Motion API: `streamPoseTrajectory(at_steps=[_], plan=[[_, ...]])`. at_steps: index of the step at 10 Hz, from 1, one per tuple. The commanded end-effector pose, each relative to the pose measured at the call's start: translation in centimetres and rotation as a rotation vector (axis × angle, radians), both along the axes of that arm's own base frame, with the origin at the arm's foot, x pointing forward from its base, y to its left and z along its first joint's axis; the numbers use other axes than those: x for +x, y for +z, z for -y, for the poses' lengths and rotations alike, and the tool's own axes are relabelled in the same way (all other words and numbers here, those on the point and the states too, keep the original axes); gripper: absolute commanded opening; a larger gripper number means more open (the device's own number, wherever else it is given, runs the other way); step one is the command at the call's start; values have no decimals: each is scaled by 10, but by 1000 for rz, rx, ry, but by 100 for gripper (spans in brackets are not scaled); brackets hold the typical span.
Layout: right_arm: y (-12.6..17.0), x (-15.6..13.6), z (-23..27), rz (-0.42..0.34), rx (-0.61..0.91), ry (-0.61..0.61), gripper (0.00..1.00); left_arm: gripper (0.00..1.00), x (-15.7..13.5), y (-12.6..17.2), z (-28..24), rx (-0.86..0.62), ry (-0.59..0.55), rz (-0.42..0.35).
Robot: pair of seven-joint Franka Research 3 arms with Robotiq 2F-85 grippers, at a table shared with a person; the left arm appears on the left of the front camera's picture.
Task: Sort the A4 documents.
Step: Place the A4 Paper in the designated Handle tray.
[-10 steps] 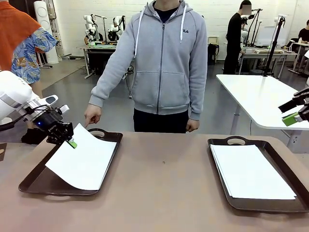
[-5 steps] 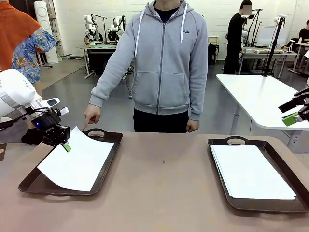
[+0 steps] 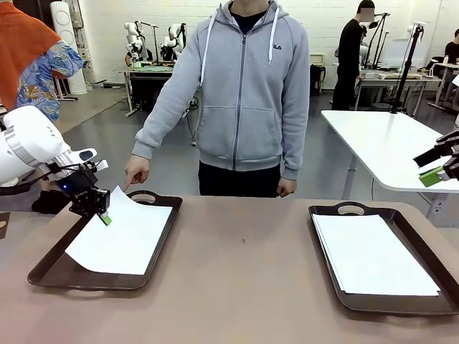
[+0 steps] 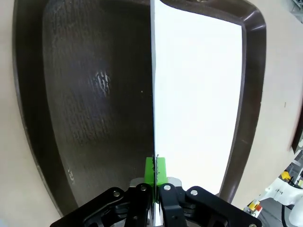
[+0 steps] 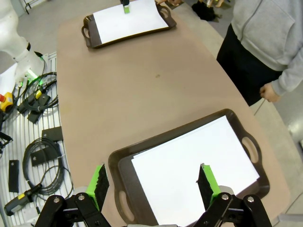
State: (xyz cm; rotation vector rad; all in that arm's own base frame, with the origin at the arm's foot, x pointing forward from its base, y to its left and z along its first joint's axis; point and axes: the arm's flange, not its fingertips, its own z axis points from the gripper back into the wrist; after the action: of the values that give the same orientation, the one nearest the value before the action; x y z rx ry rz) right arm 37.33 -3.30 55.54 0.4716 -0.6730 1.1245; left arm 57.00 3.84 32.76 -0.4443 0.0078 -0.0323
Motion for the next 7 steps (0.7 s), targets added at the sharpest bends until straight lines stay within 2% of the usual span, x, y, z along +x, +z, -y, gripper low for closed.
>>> streamPoseTrajectory(at_steps=[1,5,6,7], plan=[[-1,-1,-1,-4,-13,-3,98,1,2,-7,5,54,10,-27],[-1,-1,-1,-4,-13,-3,98,1,5,-3,2,104,-6,-4],[-1,-1,-1,-4,-13,-3,98,15,6,-1,3,119,-6,-1],[-1,-1,-1,-4,-13,-3,98,21,7,0,3,121,-15,7]])
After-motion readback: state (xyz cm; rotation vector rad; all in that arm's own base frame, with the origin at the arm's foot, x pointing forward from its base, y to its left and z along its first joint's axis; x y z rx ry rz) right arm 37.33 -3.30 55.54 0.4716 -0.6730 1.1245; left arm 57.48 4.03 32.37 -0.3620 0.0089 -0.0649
